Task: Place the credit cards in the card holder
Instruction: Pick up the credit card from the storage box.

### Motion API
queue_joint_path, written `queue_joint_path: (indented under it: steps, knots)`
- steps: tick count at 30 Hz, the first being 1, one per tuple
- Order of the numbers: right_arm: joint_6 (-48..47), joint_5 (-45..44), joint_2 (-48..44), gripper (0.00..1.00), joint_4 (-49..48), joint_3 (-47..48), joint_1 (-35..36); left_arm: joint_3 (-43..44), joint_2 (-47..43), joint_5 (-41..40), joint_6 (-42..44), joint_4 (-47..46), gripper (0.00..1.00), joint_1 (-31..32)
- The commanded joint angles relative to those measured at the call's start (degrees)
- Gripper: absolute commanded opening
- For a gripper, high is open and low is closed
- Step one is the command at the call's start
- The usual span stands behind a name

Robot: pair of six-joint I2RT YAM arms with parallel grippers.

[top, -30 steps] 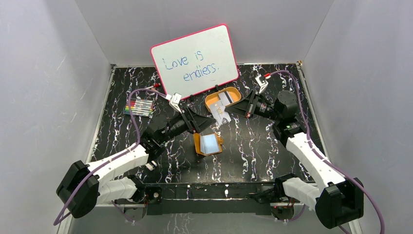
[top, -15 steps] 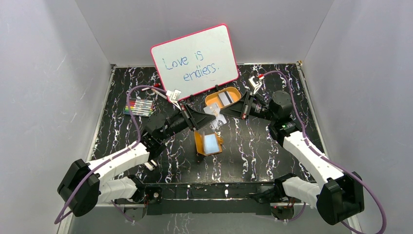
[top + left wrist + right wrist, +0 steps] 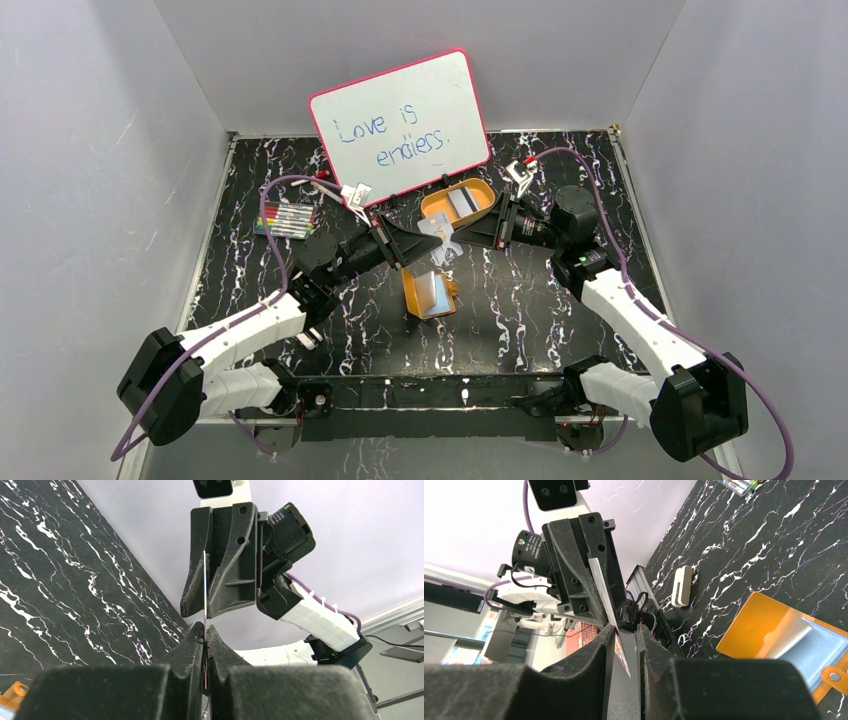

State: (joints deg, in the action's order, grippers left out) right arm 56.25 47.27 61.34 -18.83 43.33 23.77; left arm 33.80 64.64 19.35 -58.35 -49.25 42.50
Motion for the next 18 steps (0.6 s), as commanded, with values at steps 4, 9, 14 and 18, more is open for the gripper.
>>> queue_joint_path:
  steps: [4,9,14,18]
  knots:
    - [-2.08,4.46,-0.73,0.28,-0.23,3.12,0.24,0.49,-1.72,3.46,-0.01,-3.58,0.0,-0.32]
    - [-1.22,6.62,-0.9,0.13,-2.12,3.25,0.29,0.56,-0.96,4.23,-0.79,-4.33,0.0,-0.54]
    - [-0.63,8.62,-1.57,0.0,-3.85,3.42,0.25,1.5,0.74,5.95,-1.06,-4.47,0.0,-0.53]
    - [-4.45,4.8,-3.88,0.0,-0.08,3.88,0.23,0.98,0.42,6.29,-0.27,-2.22,0.38,-0.91]
